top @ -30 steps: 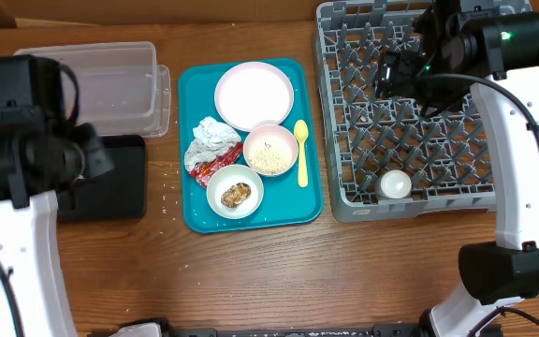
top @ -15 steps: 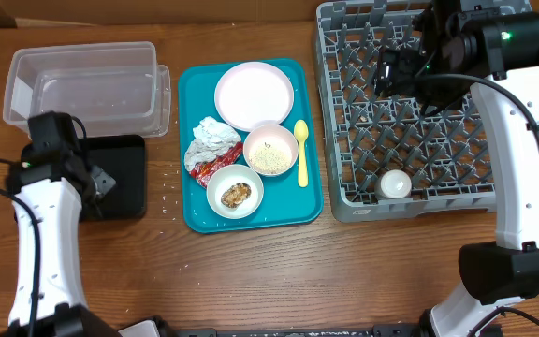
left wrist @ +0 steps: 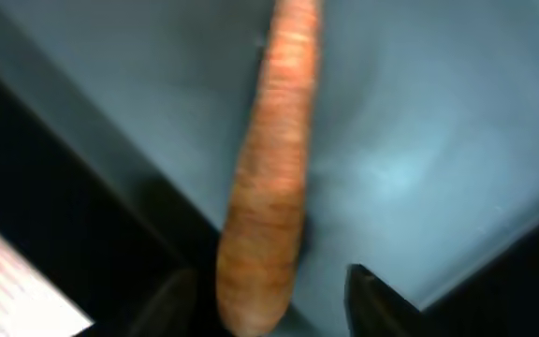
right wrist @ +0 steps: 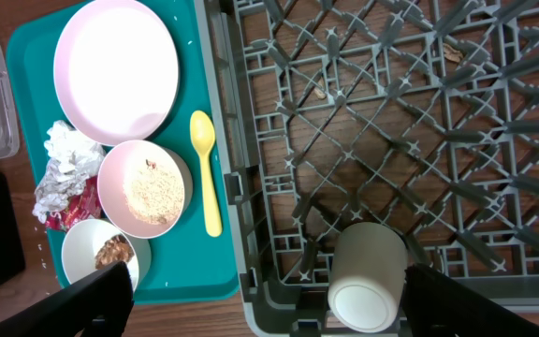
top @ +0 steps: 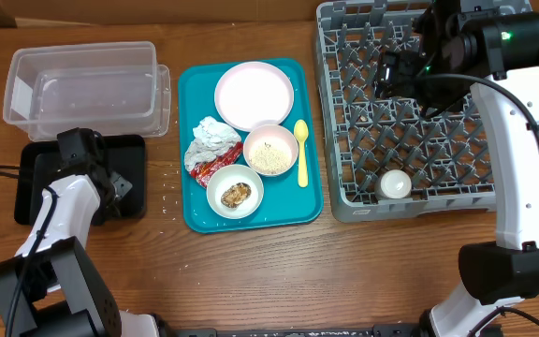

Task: Sort waste into correct bins and load items into the dishwasher
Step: 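Carry the carrot left and drop it on the black tray, then grasp the crumpled white tissue on the teal tray with left gripper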

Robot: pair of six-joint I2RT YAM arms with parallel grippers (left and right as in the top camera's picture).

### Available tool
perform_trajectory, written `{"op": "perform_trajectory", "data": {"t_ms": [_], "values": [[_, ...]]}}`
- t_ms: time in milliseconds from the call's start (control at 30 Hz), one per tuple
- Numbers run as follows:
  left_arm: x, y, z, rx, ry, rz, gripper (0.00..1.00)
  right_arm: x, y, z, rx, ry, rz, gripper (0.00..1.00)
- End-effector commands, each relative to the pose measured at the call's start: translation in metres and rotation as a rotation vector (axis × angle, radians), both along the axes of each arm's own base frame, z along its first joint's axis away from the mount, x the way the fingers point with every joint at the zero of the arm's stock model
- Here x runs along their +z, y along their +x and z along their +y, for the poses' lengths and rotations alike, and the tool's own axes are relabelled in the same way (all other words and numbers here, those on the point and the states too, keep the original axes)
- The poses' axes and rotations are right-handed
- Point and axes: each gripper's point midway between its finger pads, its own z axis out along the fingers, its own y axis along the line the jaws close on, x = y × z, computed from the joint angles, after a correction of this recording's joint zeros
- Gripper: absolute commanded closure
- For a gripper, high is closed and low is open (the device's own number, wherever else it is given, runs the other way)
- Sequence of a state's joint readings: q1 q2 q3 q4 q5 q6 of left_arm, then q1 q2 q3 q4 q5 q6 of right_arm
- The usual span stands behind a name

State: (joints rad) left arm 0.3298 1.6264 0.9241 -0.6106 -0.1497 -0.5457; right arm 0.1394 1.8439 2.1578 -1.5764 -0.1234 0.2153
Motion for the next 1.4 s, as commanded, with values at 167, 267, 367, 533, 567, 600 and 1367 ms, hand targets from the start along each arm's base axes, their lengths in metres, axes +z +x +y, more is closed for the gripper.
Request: {"op": "perform_trajectory", "data": {"t_ms": [167, 267, 367, 533, 567, 600, 1367], "values": [[0.096, 0.058, -0.011, -0.238, -0.027, -0.185, 0.17, 0.005, 0.000, 0.002, 0.008, 0.004, -0.015, 0.05], [0.127, 0.073, -0.038, -0.351, -0.086, -0.233, 0.19, 0.005, 0.000, 0.002, 0.008, 0.004, -0.016, 0.05], [0.137, 0.080, -0.072, -0.440, -0.123, -0.246, 0.18, 0.005, 0.001, 0.002, 0.008, 0.004, -0.018, 0.05], [0.125, 0.090, -0.142, -0.754, -0.079, -0.199, 0.15, 0.005, 0.000, 0.002, 0.008, 0.003, -0.016, 0.05], [0.120, 0.093, -0.152, -0.800, -0.055, -0.186, 0.13, 0.005, 0.000, 0.002, 0.008, 0.003, -0.016, 0.05], [0.113, 0.097, -0.161, -0.841, -0.018, -0.166, 0.09, 0.005, 0.000, 0.002, 0.008, 0.003, -0.016, 0.05], [-0.042, 0.126, -0.218, -1.212, -0.109, 0.002, 0.18, 0.005, 0.000, 0.002, 0.008, 0.003, -0.013, 0.05]]}}
